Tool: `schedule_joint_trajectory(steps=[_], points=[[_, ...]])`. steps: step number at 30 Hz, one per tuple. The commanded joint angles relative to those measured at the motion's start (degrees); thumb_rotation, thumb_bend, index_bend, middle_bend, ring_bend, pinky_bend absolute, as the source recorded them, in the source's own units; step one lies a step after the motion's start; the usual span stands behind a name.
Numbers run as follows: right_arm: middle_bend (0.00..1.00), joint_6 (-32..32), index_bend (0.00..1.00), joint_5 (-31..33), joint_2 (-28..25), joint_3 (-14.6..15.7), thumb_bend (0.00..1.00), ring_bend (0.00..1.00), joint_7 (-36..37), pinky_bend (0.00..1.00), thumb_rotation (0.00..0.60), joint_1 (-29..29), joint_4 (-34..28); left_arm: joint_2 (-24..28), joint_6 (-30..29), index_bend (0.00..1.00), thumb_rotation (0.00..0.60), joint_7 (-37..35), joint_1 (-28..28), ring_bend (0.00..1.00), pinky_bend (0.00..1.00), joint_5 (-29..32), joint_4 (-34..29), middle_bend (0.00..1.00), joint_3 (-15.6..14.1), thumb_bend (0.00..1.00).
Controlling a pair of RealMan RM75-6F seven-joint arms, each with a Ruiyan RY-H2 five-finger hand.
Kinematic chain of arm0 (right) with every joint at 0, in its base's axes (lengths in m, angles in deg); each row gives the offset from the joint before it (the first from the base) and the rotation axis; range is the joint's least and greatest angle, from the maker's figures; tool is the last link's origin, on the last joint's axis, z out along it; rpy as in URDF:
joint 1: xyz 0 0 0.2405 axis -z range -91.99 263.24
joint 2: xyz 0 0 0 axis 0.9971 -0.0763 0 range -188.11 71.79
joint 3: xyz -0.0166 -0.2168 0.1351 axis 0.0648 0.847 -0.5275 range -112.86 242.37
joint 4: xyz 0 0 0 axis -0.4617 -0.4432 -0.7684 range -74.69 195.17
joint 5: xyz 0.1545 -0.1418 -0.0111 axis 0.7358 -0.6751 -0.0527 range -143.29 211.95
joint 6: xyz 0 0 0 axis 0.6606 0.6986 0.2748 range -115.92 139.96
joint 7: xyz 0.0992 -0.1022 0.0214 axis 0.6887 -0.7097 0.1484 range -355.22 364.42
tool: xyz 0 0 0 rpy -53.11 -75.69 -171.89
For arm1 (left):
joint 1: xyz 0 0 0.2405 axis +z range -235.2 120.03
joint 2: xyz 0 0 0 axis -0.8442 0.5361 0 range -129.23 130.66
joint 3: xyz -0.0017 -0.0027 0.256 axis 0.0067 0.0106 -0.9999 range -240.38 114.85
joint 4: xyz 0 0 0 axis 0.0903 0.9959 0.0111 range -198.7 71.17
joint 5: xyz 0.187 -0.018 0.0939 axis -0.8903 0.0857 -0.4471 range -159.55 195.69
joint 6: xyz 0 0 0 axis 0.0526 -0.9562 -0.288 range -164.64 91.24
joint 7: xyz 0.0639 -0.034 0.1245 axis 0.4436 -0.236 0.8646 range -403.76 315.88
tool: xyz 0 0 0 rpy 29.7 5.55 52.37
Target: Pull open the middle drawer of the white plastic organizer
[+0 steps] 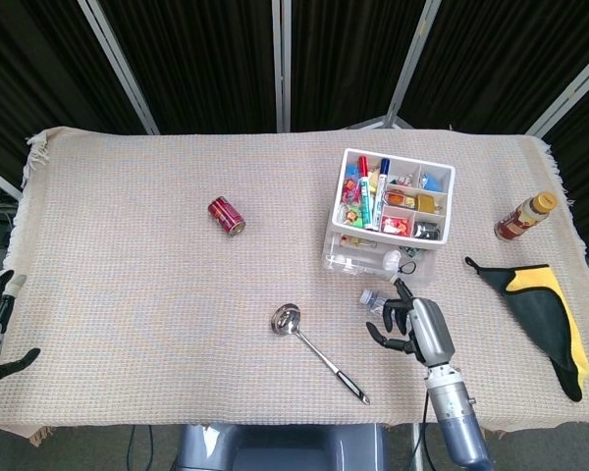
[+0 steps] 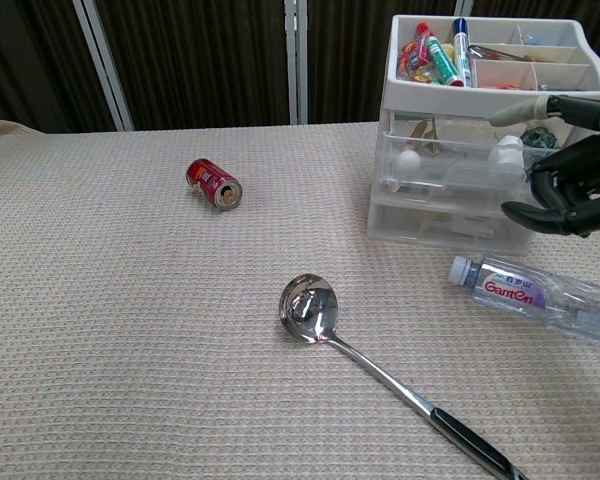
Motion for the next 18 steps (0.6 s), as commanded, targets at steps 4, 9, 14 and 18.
schedule_joint_trajectory(steps=[4, 9, 14, 18], points=[[0.76, 0.21, 0.24, 8.69, -1.31, -2.39, 0.22, 0.83, -20.75, 0.7, 0.6, -2.43, -3.04, 1.07, -0.82, 0.0, 0.6, -1.5, 0.35, 0.0, 0.0, -1.04, -0.3, 0.0, -0.21, 0.05], [0.76, -1.01, 0.24, 13.24, 0.46, -4.17, 0.22, 0.83, -28.75, 0.7, 0.6, -4.17, -2.8, 1.56, -1.54, 0.0, 0.6, -2.13, 0.67, 0.0, 0.0, -1.61, -0.4, 0.0, -0.29, 0.05], [0.76, -2.07, 0.24, 15.62, 1.82, -5.13, 0.22, 0.83, -32.52, 0.7, 0.6, -5.41, -1.8, 1.69, -1.66, 0.0, 0.6, -2.39, 0.77, 0.0, 0.0, -1.74, -0.33, 0.0, -0.33, 0.05], [0.76, -2.97, 0.24, 16.15, 2.87, -5.5, 0.22, 0.83, -33.71, 0.7, 0.6, -6.12, -1.06, 1.73, -1.66, 0.0, 0.6, -2.48, 0.77, 0.0, 0.0, -1.73, -0.34, 0.0, -0.29, 0.05]])
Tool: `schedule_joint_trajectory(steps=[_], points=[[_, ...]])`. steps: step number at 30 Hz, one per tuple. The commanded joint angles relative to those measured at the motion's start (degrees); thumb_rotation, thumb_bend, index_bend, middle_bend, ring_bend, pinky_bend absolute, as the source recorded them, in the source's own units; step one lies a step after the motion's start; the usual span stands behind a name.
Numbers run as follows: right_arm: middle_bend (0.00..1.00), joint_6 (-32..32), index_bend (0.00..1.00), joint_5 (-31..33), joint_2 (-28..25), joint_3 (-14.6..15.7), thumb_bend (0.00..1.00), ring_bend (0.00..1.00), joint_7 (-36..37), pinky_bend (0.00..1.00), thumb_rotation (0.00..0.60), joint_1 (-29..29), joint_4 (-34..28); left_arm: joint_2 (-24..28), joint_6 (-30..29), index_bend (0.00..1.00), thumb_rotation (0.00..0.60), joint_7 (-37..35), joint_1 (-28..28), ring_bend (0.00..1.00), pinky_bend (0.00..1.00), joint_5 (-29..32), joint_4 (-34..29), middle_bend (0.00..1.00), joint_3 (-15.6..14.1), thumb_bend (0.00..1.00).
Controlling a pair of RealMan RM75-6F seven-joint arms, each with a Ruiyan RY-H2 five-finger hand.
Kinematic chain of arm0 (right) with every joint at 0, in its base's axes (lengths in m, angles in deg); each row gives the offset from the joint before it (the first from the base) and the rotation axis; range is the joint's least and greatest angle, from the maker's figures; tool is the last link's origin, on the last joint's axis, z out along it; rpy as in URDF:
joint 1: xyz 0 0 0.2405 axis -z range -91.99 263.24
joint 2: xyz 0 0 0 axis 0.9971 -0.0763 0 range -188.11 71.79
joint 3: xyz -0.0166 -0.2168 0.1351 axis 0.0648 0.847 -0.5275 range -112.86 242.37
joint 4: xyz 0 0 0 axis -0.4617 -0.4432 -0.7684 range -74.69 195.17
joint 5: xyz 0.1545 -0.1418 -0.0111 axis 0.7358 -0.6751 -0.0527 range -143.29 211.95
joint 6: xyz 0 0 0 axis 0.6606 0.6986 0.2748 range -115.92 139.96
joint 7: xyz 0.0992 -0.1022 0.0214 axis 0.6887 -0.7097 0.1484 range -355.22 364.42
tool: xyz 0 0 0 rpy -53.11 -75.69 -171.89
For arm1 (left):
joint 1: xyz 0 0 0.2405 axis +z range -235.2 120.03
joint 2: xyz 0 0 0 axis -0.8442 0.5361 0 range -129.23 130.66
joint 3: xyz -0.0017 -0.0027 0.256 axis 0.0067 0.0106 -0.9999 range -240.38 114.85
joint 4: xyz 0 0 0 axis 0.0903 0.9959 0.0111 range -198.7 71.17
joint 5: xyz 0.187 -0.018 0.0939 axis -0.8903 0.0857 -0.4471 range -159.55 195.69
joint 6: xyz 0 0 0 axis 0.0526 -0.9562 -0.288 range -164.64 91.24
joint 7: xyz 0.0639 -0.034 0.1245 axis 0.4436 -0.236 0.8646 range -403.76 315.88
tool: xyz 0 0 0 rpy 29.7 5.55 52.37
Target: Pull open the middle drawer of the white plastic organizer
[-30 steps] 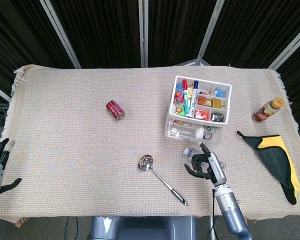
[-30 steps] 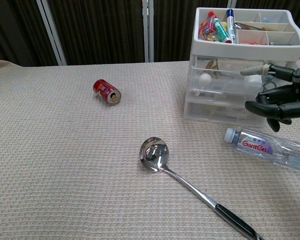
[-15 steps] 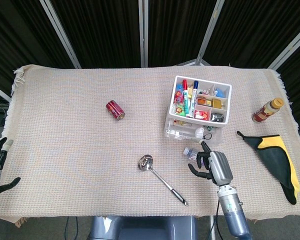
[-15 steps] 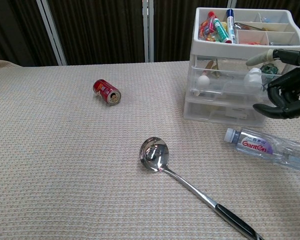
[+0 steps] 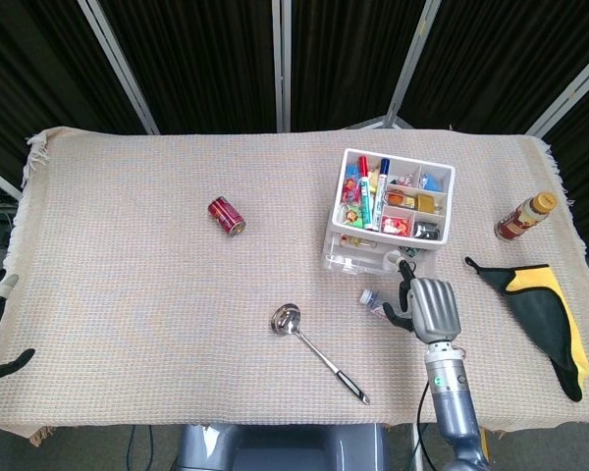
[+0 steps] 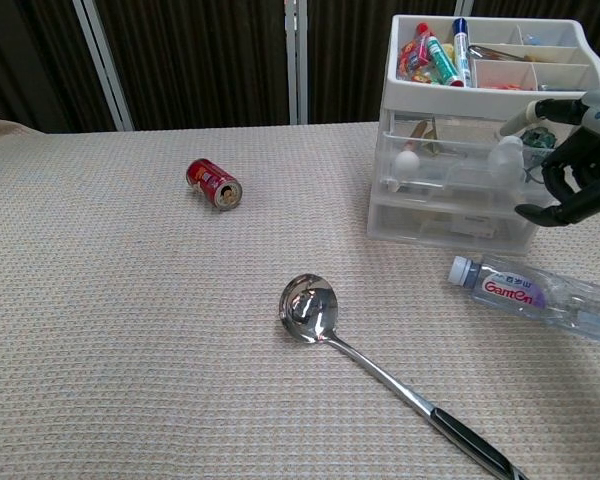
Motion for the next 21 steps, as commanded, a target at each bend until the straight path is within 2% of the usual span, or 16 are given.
schedule_joint_trajectory(steps=[1, 8, 12, 21], points=[[0.76, -0.58, 0.25, 0.37, 0.65, -0.3, 0.22, 0.83, -0.42, 0.7, 0.6, -0.46, 0.41, 0.0, -0.04, 0.0, 0.6, -0.04, 0.01, 0.0, 0.0, -0.01, 0.01, 0.0, 0.03, 0.05], [0.78, -1.48, 0.45, 1.52, 1.35, -0.17, 0.23, 0.83, -2.39, 0.7, 0.6, -1.18, 1.65, 0.0, 0.05, 0.0, 0.6, 0.16, 0.02, 0.0, 0.0, -0.03, -0.07, 0.0, 0.0, 0.05], [0.79, -1.96, 0.6, 2.06, 1.65, -0.07, 0.31, 0.83, -2.86, 0.7, 0.6, -1.37, 2.28, 0.05, 0.19, 0.0, 0.6, 0.1, 0.0, 0.0, 0.0, -0.01, -0.12, 0.0, -0.03, 0.05], [0.79, -3.36, 0.62, -0.35, 1.16, 1.41, 0.33, 0.84, -1.48, 0.7, 0.6, -0.96, 1.4, 0.02, 0.3, 0.0, 0.6, 0.17, -0.02, 0.0, 0.0, 0.01, -0.17, 0.0, -0.02, 0.05]])
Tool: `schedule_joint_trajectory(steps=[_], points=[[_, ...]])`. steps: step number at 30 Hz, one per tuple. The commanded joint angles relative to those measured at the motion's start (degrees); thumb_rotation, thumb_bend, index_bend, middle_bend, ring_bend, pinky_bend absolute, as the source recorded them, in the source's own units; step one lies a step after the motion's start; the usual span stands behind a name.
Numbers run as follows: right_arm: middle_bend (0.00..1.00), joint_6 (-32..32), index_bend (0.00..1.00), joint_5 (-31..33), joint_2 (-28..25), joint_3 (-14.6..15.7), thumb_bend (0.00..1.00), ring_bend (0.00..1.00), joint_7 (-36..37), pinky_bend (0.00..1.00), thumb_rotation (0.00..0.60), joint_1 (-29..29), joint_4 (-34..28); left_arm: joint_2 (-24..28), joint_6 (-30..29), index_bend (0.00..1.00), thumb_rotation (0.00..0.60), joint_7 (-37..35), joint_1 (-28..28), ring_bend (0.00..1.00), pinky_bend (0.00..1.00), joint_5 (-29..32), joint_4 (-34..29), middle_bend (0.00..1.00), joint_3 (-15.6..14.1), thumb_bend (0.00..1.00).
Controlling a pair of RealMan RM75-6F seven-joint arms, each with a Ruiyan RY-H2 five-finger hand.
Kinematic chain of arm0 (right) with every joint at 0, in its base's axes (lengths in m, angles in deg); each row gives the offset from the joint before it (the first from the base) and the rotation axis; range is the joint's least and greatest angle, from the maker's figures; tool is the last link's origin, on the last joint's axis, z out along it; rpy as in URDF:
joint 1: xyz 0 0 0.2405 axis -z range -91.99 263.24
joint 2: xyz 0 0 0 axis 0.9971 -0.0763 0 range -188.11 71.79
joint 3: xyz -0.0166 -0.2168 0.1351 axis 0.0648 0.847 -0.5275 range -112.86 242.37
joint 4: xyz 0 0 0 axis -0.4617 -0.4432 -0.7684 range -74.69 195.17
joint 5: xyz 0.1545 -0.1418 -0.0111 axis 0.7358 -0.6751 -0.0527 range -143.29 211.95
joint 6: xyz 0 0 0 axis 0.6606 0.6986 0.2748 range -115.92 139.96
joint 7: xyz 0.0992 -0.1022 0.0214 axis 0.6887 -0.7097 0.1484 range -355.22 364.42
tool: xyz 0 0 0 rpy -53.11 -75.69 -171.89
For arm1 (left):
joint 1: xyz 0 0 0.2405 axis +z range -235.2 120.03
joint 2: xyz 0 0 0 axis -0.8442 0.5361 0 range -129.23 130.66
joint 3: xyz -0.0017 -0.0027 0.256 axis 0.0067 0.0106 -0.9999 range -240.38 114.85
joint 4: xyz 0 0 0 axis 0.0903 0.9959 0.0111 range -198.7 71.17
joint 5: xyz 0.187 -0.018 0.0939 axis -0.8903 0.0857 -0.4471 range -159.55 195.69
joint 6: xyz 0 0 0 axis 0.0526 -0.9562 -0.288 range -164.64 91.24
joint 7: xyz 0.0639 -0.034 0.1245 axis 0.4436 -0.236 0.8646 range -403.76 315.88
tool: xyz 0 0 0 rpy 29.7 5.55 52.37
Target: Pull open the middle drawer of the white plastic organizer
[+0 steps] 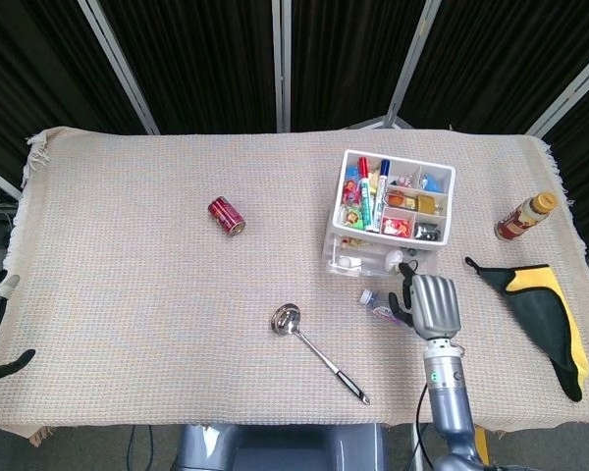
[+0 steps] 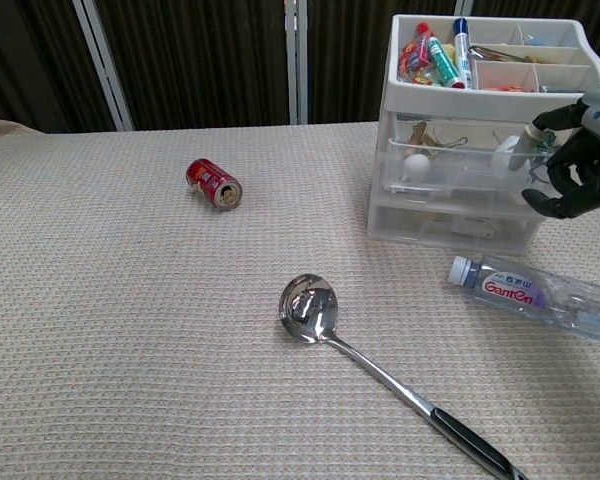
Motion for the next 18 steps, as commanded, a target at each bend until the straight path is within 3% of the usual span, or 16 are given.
schedule_joint_trajectory(steps=[1, 18], points=[[0.79, -0.57, 0.62, -0.88, -0.5, 0.79, 0.33, 0.84, 0.06, 0.7, 0.6, 0.34, -0.65, -0.01, 0.05, 0.0, 0.6, 0.04, -0.02, 0.0, 0.0, 0.02, 0.0, 0.0, 0.01, 0.05], [0.79, -3.26, 0.64, -7.32, -3.57, 7.7, 0.33, 0.84, 1.24, 0.7, 0.6, 3.64, -4.74, -0.07, 0.01, 0.0, 0.6, 0.3, 0.05, 0.0, 0.0, -0.27, -0.21, 0.0, -0.1, 0.05]])
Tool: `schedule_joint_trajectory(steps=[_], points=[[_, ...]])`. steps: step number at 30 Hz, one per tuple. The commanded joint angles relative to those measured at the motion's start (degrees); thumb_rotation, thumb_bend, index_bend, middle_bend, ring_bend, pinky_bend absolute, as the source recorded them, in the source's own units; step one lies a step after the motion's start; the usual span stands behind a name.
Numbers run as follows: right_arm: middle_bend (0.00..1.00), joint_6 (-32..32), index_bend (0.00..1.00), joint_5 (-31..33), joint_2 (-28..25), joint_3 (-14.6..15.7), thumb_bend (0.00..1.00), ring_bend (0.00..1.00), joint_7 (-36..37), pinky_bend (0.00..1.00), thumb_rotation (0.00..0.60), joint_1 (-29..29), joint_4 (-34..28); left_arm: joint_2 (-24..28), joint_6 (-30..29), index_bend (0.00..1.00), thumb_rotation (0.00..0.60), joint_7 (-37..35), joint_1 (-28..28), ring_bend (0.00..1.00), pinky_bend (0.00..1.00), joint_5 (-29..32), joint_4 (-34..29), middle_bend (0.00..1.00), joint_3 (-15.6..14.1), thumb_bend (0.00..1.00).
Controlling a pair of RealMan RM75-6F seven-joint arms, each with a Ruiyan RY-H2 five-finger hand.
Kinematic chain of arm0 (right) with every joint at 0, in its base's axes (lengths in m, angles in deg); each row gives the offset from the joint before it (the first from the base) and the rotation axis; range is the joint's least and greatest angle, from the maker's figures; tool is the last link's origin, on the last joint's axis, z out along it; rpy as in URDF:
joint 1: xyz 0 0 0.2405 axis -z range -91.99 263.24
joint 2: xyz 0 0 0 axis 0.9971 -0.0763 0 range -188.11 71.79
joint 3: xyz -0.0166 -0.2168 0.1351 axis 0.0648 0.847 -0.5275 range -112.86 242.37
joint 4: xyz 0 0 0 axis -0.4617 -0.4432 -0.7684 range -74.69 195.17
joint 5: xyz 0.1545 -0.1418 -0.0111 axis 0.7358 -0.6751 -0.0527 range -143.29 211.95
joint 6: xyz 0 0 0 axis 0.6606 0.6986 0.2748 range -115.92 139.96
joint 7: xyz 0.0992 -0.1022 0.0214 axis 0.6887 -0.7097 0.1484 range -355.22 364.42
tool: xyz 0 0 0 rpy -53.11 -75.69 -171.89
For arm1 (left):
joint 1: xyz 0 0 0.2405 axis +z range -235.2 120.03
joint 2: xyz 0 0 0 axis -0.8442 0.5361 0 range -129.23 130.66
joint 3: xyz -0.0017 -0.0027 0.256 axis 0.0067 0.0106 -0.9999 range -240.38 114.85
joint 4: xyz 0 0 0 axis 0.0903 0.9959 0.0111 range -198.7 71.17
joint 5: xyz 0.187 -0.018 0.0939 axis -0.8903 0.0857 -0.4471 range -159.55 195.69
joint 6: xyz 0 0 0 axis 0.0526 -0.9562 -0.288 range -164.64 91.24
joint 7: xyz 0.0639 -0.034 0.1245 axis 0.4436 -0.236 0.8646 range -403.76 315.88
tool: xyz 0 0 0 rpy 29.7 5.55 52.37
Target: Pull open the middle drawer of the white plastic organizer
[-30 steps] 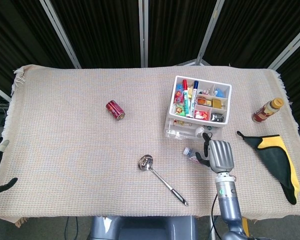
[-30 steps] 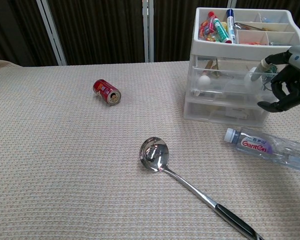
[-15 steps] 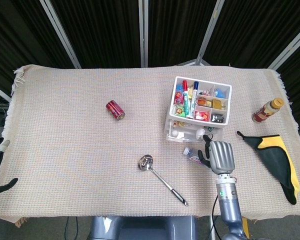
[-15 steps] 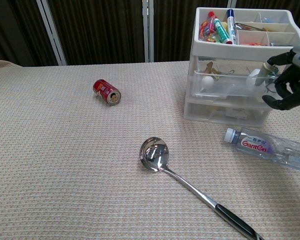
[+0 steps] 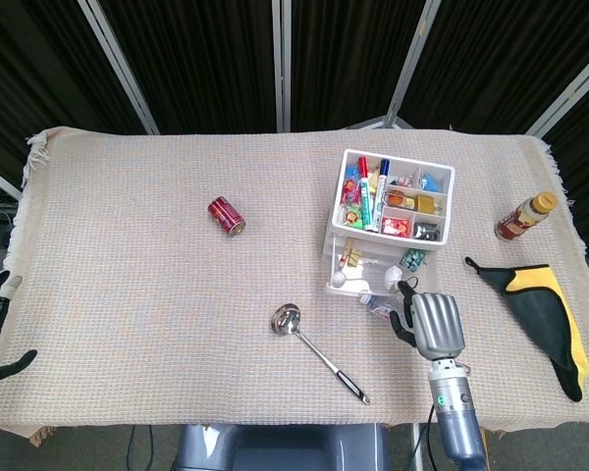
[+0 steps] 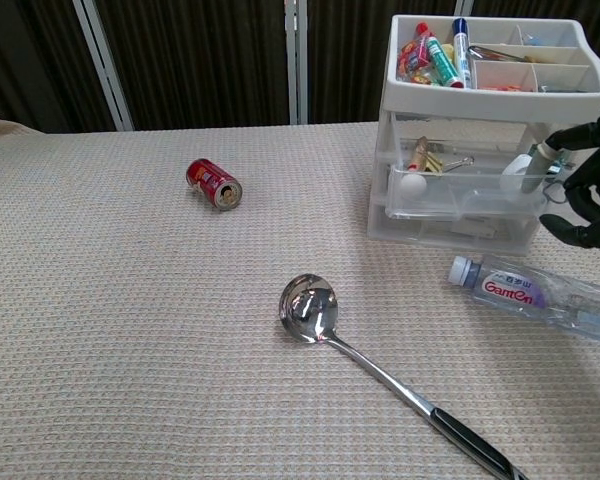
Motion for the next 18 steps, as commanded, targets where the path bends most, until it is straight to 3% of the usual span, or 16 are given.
schedule_joint_trajectory(steps=[1, 10, 18], points=[[0.79, -0.94, 0.64, -2.08, -0.74, 1.5, 0.33, 0.84, 0.96, 0.7, 0.6, 1.0, -0.56, 0.05, 0.07, 0.0, 0.6, -0.18, 0.0, 0.0, 0.0, 0.1, 0.02, 0.0, 0.01, 0.05], [0.79, -3.25, 0.62, -7.69, -0.59, 4.99, 0.31, 0.84, 0.83, 0.7, 0.6, 2.85, -0.23, 0.14, -0.04, 0.0, 0.6, -0.33, 0.06, 0.0, 0.0, 0.11, -0.03, 0.0, 0.07, 0.05], [0.78, -3.14, 0.4, -8.95, -0.42, 5.98, 0.22, 0.83, 0.71, 0.7, 0.6, 3.52, 0.02, 0.08, 0.33, 0.0, 0.6, -0.01, -0.03, 0.0, 0.0, 0.54, -0.01, 0.0, 0.14, 0.05]])
